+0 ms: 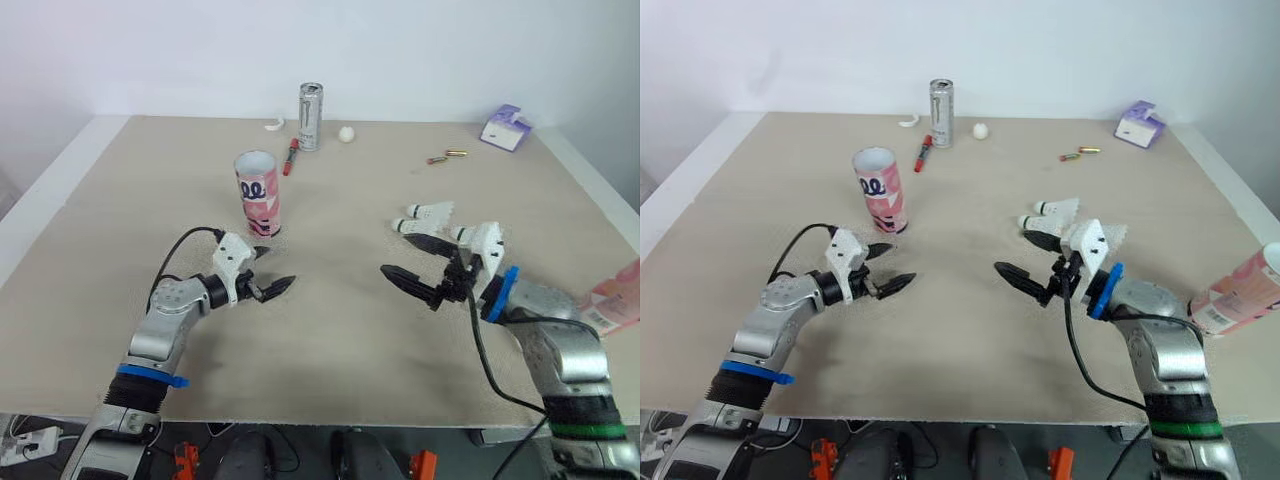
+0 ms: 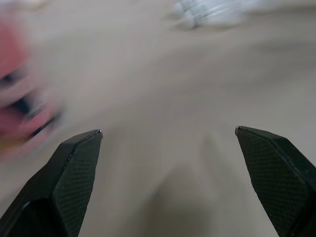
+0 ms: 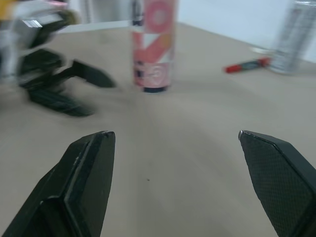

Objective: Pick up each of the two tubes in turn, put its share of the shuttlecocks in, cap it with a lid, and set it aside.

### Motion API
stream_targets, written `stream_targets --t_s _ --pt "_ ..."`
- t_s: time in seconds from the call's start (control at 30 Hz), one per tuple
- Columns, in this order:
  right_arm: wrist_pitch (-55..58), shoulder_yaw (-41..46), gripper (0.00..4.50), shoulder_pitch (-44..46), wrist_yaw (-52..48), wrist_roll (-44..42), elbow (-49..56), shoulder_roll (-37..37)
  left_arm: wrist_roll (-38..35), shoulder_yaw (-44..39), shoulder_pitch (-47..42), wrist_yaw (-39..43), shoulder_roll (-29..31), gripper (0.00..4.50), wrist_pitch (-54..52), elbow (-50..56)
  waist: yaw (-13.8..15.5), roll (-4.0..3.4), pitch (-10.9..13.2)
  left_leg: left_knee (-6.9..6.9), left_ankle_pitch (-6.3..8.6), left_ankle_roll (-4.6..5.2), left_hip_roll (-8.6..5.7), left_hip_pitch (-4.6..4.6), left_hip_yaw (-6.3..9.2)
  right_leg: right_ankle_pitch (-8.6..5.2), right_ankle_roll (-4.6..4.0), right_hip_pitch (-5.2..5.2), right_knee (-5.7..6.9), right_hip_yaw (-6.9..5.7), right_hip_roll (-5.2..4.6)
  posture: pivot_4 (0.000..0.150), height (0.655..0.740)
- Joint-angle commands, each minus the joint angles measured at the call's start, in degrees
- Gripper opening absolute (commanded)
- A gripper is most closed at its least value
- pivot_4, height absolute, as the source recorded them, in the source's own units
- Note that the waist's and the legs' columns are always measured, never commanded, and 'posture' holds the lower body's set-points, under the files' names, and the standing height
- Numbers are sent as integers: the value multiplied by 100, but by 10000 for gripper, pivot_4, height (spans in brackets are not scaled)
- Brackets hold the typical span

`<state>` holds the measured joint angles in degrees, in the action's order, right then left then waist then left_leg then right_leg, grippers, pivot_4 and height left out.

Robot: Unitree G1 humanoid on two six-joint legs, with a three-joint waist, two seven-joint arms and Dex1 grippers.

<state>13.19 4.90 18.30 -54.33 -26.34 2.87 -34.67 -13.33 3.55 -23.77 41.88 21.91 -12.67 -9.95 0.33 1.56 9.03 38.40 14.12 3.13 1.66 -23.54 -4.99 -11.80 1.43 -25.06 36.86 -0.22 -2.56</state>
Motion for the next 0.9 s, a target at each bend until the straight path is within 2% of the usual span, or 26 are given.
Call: stream_targets --t_s 0.03,0.27,0.9 --pt "-421 -121 43148 463 -550 88 -541 -10 152 -461 -36 -803 -67 45000 -13 62 8 1 1 0 0 0 1 -5 4 14 -28 -3 1 -5 -1 1500 7400" --pt "-809 -302 43148 867 -715 330 -1061 213 196 -720 -291 -1596 -410 45000 -222 -283 9 1 1 6 0 -6 -6 -9 -1 20 -22 -1 1 -7 -15 1500 7400" --pt "-1285 -288 43148 1172 -487 781 -1420 209 477 -568 -1729 -1679 -682 45000 212 -2266 7 2 1 8 -6 -16 -11 -10 -4 29 -19 -2 2 -6 -18 1500 7400"
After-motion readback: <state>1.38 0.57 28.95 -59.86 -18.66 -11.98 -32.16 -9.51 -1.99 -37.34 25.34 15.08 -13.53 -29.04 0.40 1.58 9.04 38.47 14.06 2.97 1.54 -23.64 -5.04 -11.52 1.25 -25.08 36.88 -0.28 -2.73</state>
